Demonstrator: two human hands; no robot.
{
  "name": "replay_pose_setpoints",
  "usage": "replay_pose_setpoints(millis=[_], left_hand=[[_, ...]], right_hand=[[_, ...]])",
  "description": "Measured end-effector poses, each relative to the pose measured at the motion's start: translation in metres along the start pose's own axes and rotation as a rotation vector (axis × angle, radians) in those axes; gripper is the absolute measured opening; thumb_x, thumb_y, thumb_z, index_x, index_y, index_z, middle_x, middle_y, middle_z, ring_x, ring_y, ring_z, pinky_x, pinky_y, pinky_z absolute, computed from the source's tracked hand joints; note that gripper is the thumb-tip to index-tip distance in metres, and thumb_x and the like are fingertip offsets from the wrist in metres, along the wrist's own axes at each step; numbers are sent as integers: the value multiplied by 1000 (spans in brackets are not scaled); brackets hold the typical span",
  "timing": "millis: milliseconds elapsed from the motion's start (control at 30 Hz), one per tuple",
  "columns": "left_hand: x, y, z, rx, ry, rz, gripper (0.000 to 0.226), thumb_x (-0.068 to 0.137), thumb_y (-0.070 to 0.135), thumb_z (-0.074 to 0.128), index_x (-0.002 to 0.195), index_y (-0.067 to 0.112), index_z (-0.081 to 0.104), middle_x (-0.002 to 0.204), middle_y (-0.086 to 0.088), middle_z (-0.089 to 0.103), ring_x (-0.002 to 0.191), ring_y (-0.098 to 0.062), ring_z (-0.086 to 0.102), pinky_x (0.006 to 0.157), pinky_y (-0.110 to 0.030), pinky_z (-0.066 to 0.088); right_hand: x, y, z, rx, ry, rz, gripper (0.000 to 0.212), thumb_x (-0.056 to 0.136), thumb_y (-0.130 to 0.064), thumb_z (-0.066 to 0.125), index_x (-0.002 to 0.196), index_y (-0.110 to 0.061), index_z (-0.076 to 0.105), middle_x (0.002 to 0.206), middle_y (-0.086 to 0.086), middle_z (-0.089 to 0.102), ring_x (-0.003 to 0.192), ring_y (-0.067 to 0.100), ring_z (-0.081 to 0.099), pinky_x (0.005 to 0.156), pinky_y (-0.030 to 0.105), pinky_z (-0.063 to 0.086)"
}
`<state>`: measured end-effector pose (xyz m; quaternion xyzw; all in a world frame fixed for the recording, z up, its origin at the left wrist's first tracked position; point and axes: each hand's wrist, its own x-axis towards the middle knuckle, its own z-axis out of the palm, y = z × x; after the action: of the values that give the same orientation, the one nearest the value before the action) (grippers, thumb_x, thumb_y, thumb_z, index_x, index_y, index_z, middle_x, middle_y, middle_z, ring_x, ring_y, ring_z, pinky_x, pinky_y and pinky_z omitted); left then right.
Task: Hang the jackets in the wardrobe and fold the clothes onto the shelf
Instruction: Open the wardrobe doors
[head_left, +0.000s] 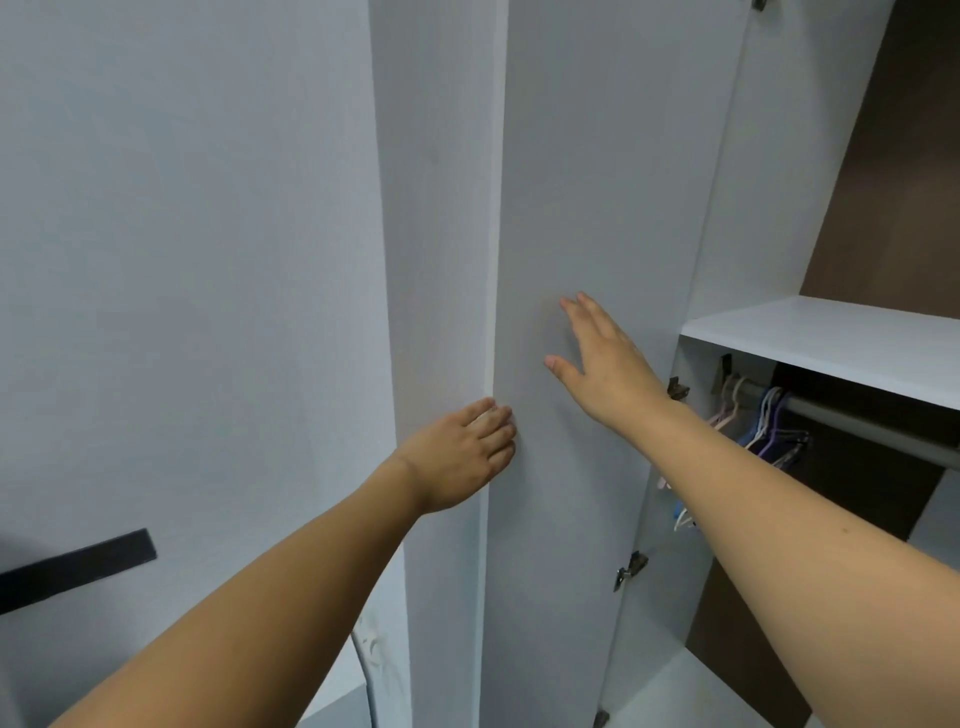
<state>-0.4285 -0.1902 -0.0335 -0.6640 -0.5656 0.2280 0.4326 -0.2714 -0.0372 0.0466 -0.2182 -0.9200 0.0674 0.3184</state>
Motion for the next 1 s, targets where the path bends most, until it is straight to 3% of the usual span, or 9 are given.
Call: replay_pose_setpoints(millis=[167, 333, 433, 600, 767, 1000], left_hand=[[-60, -10, -21, -15, 74, -86, 43, 99, 23, 46, 138, 10, 56, 141, -11, 55, 135, -33, 48, 117, -46, 31], [-142, -9, -24, -177, 83, -298, 43, 99, 23, 51, 138, 4, 55, 144, -16, 52, 137, -35, 45, 116, -49, 33], [-205, 2, -27, -278, -63, -538, 50, 101, 29, 50, 143, 3, 48, 151, -15, 44, 143, -35, 36, 120, -49, 24], [-319, 32, -43, -338, -338, -901, 59, 106, 37, 32, 156, 6, 22, 164, -11, 16, 152, -31, 10, 124, -43, 2], [-429, 85, -91, -357, -479, -1200, 58, 104, 33, 40, 153, 3, 29, 161, -15, 25, 151, -31, 17, 124, -42, 7], [-579, 197, -211, -287, -789, -1554, 59, 105, 35, 36, 154, 4, 24, 162, -12, 22, 151, -29, 14, 124, -41, 5]], right_hand=[[-31, -43, 14, 14, 74, -29, 63, 100, -31, 50, 155, -18, 20, 164, 4, 12, 150, 20, 11, 122, 38, 14], [-58, -108, 45, 24, 100, -112, 62, 99, -24, 50, 154, -16, 22, 163, 4, 12, 150, 21, 8, 123, 39, 8], [-73, -151, 71, 44, 89, -213, 62, 98, -21, 50, 153, -12, 24, 163, 6, 14, 151, 21, 8, 123, 40, 5], [-110, -228, 125, 185, -68, -385, 62, 99, -22, 49, 154, -11, 22, 163, 5, 13, 151, 20, 6, 124, 38, 2], [-164, -314, 181, 318, -290, -597, 62, 100, -23, 49, 154, -10, 22, 163, 6, 14, 151, 21, 8, 124, 39, 4], [-297, -448, 217, 498, -580, -900, 63, 99, -23, 51, 153, -8, 23, 162, 8, 16, 149, 21, 12, 123, 40, 11]])
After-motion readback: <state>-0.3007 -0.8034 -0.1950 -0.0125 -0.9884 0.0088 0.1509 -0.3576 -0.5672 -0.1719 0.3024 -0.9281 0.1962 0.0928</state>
